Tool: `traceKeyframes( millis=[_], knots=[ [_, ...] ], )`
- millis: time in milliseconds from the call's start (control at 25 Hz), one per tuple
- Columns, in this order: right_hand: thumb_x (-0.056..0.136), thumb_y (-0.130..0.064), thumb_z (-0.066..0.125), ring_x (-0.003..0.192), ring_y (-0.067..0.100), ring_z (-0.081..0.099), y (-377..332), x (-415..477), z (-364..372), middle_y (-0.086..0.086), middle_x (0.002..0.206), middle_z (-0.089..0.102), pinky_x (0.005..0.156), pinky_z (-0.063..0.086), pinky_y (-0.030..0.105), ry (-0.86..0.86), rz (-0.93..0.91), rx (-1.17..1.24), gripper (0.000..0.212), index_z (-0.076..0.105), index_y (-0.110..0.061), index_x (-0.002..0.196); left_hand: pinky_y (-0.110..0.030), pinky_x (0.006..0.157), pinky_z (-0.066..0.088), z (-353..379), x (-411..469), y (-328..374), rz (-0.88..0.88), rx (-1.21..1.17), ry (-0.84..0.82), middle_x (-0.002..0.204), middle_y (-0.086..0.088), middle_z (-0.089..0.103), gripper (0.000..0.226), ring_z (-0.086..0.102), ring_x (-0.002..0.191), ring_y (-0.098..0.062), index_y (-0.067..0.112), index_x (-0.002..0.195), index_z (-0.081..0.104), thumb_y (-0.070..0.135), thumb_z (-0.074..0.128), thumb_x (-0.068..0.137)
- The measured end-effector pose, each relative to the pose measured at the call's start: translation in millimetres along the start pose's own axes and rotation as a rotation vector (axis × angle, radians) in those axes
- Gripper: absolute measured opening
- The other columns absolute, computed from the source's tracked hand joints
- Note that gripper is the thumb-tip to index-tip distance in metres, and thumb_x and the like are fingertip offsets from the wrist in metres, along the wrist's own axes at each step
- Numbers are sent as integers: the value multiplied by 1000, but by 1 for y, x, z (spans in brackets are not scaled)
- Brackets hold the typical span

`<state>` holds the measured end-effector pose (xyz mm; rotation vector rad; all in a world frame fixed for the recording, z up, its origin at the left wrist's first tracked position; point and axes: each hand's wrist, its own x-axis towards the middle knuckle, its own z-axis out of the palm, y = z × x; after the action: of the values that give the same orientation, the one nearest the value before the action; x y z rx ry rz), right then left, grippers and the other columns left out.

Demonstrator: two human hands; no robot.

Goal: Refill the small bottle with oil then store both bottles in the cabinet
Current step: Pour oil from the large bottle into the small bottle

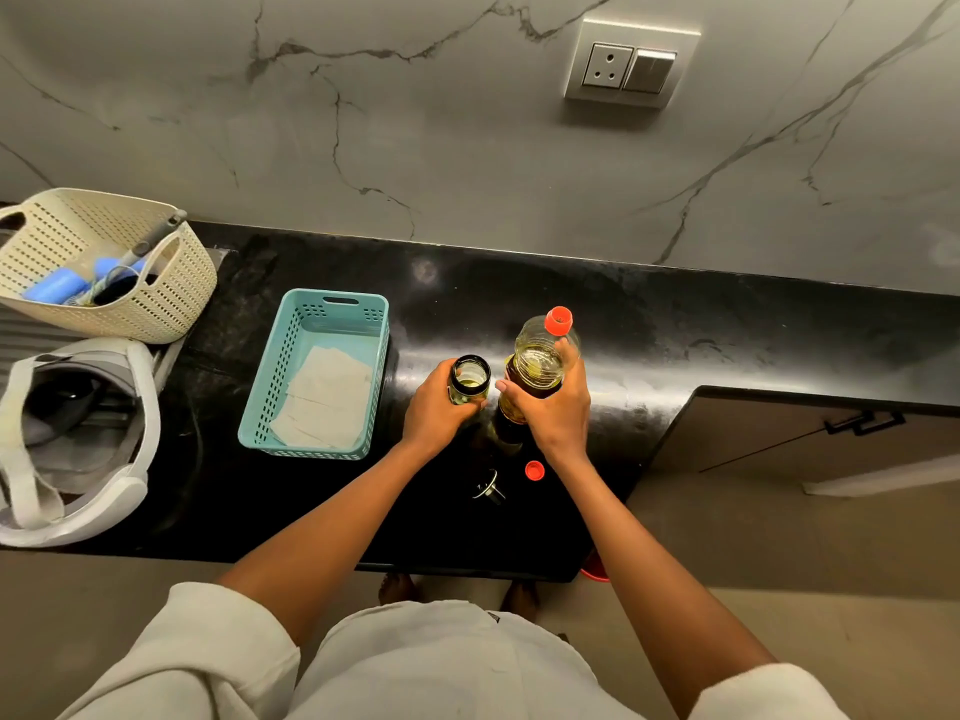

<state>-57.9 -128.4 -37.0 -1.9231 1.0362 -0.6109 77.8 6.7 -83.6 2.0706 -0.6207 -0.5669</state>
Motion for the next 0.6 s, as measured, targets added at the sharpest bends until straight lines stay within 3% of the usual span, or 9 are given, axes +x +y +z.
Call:
traceKeyframes(
  millis=[280,480,600],
  knots=[
    [71,-61,92,97,13,70,-5,12,14,-7,111,74,85,64,41,156,9,39,65,64,-28,119,-45,95,60,1,1,1,-21,-2,11,124,11,73,67,70,113,-16,34,134,57,41,91,76],
    [72,-52,95,92,10,70,-3,12,7,-9,104,73,82,63,32,165,-17,74,55,66,-28,111,-41,98,59,4,8,0,-56,-67,-26,122,13,74,88,70,115,-15,36,131,57,52,101,57],
    [73,-42,97,92,10,72,1,6,2,-6,103,75,82,63,29,186,-31,108,51,67,-25,110,-47,99,60,11,11,-2,-63,-125,15,116,11,76,77,71,112,-15,30,125,63,42,103,60]
  ],
)
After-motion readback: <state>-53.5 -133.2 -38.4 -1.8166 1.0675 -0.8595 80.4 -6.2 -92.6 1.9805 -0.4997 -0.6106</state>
